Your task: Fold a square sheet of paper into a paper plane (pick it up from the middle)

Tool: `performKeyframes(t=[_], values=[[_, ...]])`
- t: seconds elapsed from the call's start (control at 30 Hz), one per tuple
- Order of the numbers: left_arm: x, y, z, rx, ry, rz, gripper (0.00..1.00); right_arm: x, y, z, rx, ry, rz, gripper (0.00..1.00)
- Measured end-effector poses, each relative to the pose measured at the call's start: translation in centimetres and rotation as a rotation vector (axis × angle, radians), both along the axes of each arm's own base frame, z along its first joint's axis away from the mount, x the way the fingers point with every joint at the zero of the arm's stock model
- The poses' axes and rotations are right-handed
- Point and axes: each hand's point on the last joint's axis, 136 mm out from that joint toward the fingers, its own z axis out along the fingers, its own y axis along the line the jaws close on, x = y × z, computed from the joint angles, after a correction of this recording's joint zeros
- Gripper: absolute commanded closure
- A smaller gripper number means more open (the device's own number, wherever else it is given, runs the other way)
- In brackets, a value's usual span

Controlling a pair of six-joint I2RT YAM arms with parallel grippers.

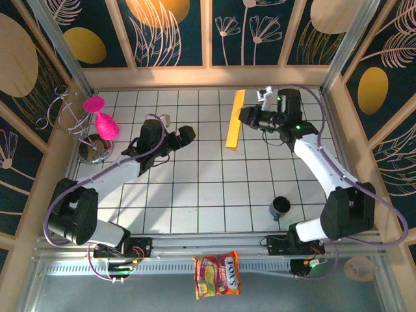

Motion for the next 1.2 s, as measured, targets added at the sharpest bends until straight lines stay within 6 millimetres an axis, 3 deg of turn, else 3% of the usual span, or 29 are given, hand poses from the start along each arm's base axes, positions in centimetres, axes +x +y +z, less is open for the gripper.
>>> performKeyframes(t=[0.1, 0.27, 0.37, 0.47, 0.63, 0.77, 0.97, 1.07, 1.2], values=[[-0.2, 0.1, -0.1, 0.003, -0.002, -0.001, 0.01, -0.8, 3.2, -2.0, 0.012, 0.064, 0.08, 1.0], [-1.1, 0.5, -2.0, 0.02, 0.036, -0.002, 0.02, -1.8, 7.8, -8.5, 0.038, 0.241, 0.172, 1.0], [-1.6, 0.8, -3.1, 0.031, 0.061, -0.002, 0.03, -2.3, 8.9, -12.7, 0.062, 0.352, 0.186, 1.0], [-2.4, 0.9, -4.2, 0.035, 0.088, -0.009, 0.07, -2.4, 9.2, -15.5, 0.087, 0.426, 0.183, 1.0], [-2.9, 0.3, -5.1, 0.009, 0.122, -0.044, 0.13, -2.1, 9.4, -17.2, 0.09, 0.443, 0.186, 1.0], [-3.4, -0.3, -7.1, 0.018, 0.181, -0.063, 0.17, -1.9, 9.1, -18.0, 0.068, 0.423, 0.185, 1.0], [-4.3, -2.4, -9.7, 0.057, 0.253, -0.113, 0.25, -1.3, 8.2, -21.4, -0.021, 0.442, 0.167, 1.0], [-4.0, -3.7, -10.1, 0.066, 0.265, -0.129, 0.31, -0.9, 7.8, -22.4, -0.056, 0.451, 0.168, 1.0], [-3.2, -4.9, -10.4, 0.083, 0.269, -0.129, 0.38, -0.4, 7.7, -22.5, -0.077, 0.432, 0.171, 1.0]])
